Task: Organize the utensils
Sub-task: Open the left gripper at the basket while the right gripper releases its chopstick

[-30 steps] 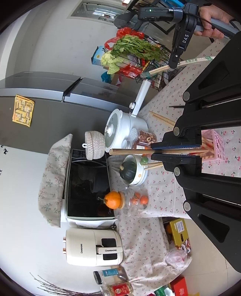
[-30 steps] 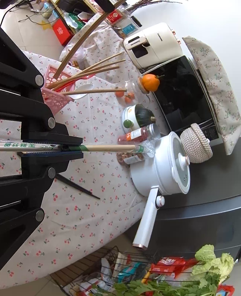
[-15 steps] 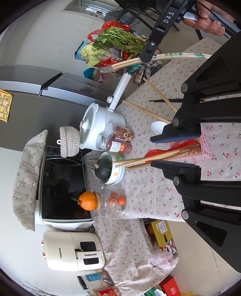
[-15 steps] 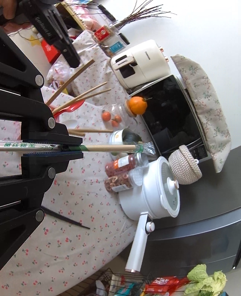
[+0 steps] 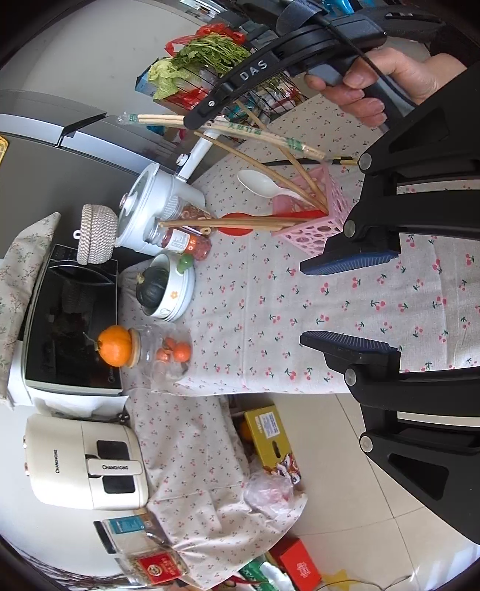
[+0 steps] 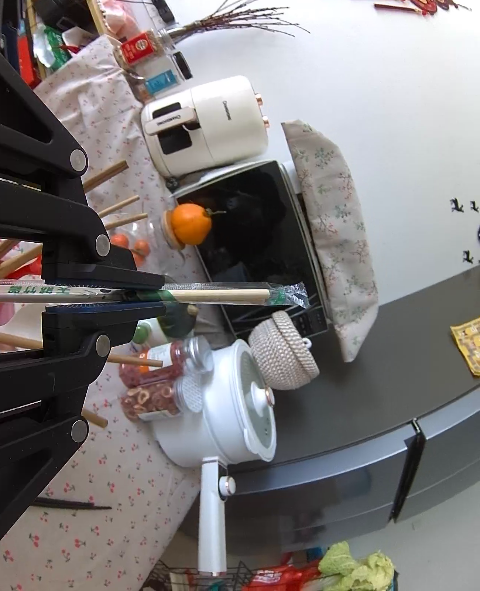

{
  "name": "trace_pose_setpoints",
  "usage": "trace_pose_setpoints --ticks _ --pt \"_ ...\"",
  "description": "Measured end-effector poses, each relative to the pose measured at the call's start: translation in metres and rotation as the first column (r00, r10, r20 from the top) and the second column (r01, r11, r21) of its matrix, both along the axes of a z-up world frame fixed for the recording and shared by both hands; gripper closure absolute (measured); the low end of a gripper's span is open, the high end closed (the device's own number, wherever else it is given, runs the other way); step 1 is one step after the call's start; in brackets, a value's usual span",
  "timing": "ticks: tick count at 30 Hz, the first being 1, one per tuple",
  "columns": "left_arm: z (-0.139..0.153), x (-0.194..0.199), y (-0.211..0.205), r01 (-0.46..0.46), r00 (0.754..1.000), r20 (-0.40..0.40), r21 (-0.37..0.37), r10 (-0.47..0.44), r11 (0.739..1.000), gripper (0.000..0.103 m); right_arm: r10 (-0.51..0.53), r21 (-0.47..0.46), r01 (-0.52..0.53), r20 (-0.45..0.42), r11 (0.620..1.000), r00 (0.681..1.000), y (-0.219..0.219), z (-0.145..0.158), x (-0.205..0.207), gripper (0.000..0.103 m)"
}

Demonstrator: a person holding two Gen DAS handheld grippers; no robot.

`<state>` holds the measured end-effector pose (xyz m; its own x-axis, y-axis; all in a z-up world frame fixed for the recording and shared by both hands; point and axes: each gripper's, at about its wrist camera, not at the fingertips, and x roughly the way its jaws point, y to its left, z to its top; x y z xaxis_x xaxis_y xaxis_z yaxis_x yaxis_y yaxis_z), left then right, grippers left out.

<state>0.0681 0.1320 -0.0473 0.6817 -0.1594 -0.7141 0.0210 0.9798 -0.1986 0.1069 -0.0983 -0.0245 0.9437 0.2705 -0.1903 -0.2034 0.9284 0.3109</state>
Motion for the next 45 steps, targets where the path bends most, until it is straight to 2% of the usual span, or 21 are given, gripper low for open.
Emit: trace_pose_setpoints --ticks 5,10,12,17,22,24,25,27,30,34,35,36,39,41,43,45 --pt "-0.008 -0.002 0.010 0.025 1.000 -0.019 -0.018 -0.025 1.000 0.070 -0.133 -0.054 0.140 0.108 0.989 0.985 0.030 -0.011 0.001 0.099" --pt "-0.007 -0.004 0.015 0.033 0.999 0.012 -0.041 -0.033 0.999 0.070 -0.232 -0.119 0.259 0.200 0.958 0.952 0.056 -0.025 0.004 0.099" --pt "-0.009 -0.004 0.018 0.022 1.000 0.017 -0.043 -0.021 0.999 0.070 -0.254 -0.129 0.280 0.187 0.951 0.949 0.061 -0.036 0.004 0.099" --pt "-0.017 0.001 0.024 -0.010 1.000 -0.009 -0.054 0.010 0.998 0.070 -0.242 -0.148 0.254 0.094 0.956 0.966 0.063 -0.060 -0.008 0.098" --pt "-0.024 0.003 0.018 0.000 0.999 -0.040 -0.050 -0.002 0.999 0.070 -0.186 -0.173 0.195 0.066 0.966 0.980 0.063 -0.062 -0.033 0.090" --pt "-0.027 0.003 0.013 0.009 0.998 -0.055 -0.044 -0.011 0.999 0.069 -0.175 -0.165 0.181 0.048 0.969 0.983 0.057 -0.057 -0.039 0.076" --pt "-0.028 0.002 0.010 0.016 0.998 -0.064 -0.043 -0.019 0.999 0.067 -0.171 -0.159 0.175 0.038 0.972 0.984 0.052 -0.052 -0.041 0.073" --pt "-0.032 0.002 0.004 0.030 0.996 -0.083 -0.041 -0.034 0.999 0.058 -0.164 -0.147 0.165 0.020 0.975 0.986 0.041 -0.043 -0.045 0.063" --pt "-0.034 0.001 -0.005 0.045 0.994 -0.100 -0.038 -0.049 0.998 0.046 -0.136 -0.166 0.132 -0.016 0.977 0.991 0.020 -0.027 -0.048 0.057" --pt "-0.032 0.001 -0.020 0.064 0.991 -0.113 -0.055 -0.069 0.996 0.037 -0.133 -0.235 0.117 -0.051 0.965 0.990 -0.019 -0.002 -0.047 0.049" --pt "-0.030 0.001 -0.025 0.066 0.991 -0.112 -0.056 -0.072 0.996 0.034 -0.147 -0.243 0.131 -0.049 0.961 0.988 -0.032 0.004 -0.049 0.042" --pt "-0.029 0.001 -0.030 0.069 0.991 -0.111 -0.058 -0.075 0.996 0.031 -0.163 -0.247 0.145 -0.052 0.958 0.985 -0.045 0.010 -0.049 0.030" --pt "-0.027 0.002 -0.045 0.084 0.989 -0.119 -0.076 -0.093 0.994 0.025 -0.160 -0.240 0.121 -0.150 0.963 0.976 -0.080 0.015 -0.034 0.016" --pt "-0.028 0.001 -0.055 0.099 0.985 -0.134 -0.112 -0.114 0.989 0.023 -0.074 -0.211 0.012 -0.288 0.977 0.955 -0.100 0.002 -0.012 0.013" --pt "-0.032 0.000 -0.067 0.122 0.978 -0.149 -0.155 -0.146 0.980 0.019 -0.019 -0.159 -0.057 -0.438 0.986 0.899 -0.118 -0.023 0.010 0.013" --pt "-0.038 -0.003 -0.079 0.141 0.973 -0.161 -0.162 -0.167 0.977 0.017 -0.004 -0.099 -0.059 -0.537 0.993 0.844 -0.138 -0.048 0.022 0.013"
